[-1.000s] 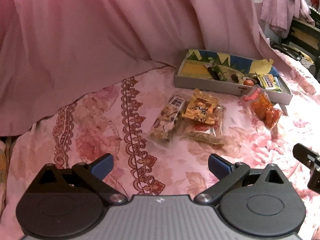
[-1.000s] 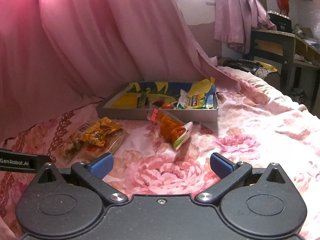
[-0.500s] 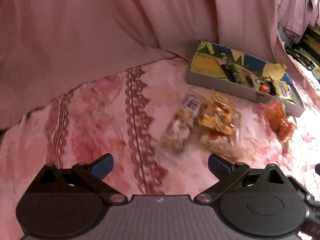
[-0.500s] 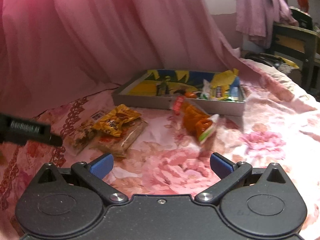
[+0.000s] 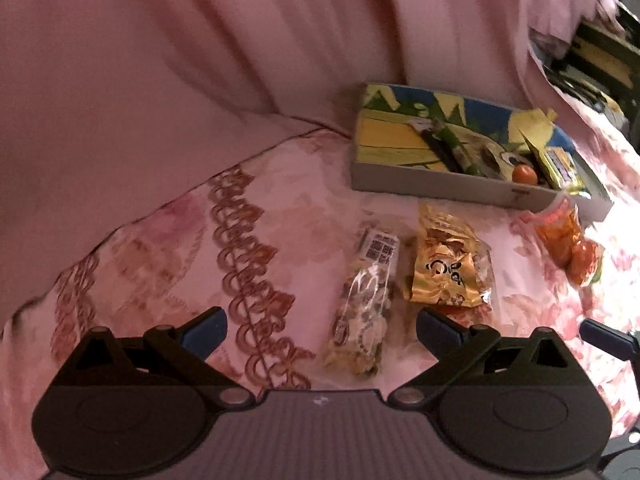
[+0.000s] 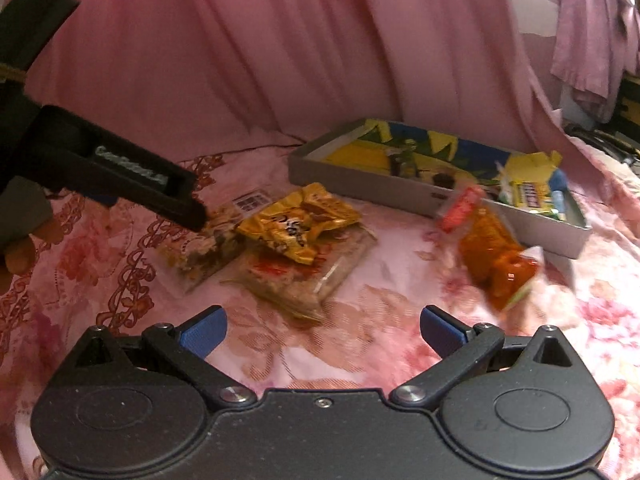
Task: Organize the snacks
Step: 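Lower the left gripper and grasp the clear nut-bar packet, then lower the right gripper onto the clear rice-cracker packet with red print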
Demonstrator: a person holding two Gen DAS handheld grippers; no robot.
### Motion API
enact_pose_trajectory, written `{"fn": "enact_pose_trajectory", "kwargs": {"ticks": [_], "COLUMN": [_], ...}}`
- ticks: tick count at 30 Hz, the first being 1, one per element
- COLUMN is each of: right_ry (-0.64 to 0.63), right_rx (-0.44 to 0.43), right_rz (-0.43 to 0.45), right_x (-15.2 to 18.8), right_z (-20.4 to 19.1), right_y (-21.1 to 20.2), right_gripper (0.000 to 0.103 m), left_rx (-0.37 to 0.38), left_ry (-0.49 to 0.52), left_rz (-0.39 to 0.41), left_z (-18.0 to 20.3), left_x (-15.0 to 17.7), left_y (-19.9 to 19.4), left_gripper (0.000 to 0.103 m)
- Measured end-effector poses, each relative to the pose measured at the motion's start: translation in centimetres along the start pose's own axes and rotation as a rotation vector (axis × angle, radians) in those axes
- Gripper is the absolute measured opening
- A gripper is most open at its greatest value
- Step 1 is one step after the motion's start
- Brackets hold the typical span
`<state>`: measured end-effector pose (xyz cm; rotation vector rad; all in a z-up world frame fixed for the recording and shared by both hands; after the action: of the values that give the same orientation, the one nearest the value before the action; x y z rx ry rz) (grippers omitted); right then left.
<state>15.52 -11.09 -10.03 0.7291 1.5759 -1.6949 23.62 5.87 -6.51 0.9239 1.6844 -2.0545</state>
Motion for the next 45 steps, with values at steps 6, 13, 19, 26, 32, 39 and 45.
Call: {"fn": "enact_pose_trajectory", "kwargs": {"ticks": [6,13,19,26,32,39,45], "right_ry": [-0.015,-0.029,-0.020,0.019,0.033,0.058,0.109], "right_rx": [0.005,0.038,0.061,0.066,0.054,0.090,0.039], "right_rz": [0.004,0.010,-0.008,-0.008,-0.020,-0.061,-0.046], "right_x": [-0.6,-1.4,-1.4,-1.4,-1.3,-0.7,-0.5], "right_z": [-1.6,-3.5,-3.9,-3.1,-2.2,-0.1,0.7], "right_y": [2.6,5.3,6.6,6.5,5.7,4.2,3.8], "right_gripper": [0.102,0.102,0.102,0.087,0.072,0.063,0.079], "left_rx": [0.036,0.094,0.134,0.200,0.215,0.204,0.190], "left_ry": [0.026,0.069,0.070,0.065,0.033,-0.020,-0.061], "left_rz": [-0.041,-0.074,-0.104,-0.101,-0.115,-0.151,-0.158], "left_z": [-0.2,-0.8,-1.1,-0.9,-0.7,-0.6,-0.8], "left_x": [-0.6,-0.9,-1.0,-0.9,-0.7,-0.3,-0.1], "left_y": [2.3,4.0,5.4,5.6,5.5,5.2,4.9], "left_gripper": [0.102,0.097,0.079,0.048,0.041,0.041,0.041]}}
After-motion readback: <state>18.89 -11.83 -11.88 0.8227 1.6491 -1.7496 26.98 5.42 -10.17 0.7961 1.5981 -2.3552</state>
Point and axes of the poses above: each gripper's, at about its wrist camera, not at the fingertips, and y roughly the way its jaws point, z to its right, x to its underside, the point moved 2 cm from there along y, roughly the way its jaws point, and after that the axes turned 9 degrees about x, right-handed, at the moved point
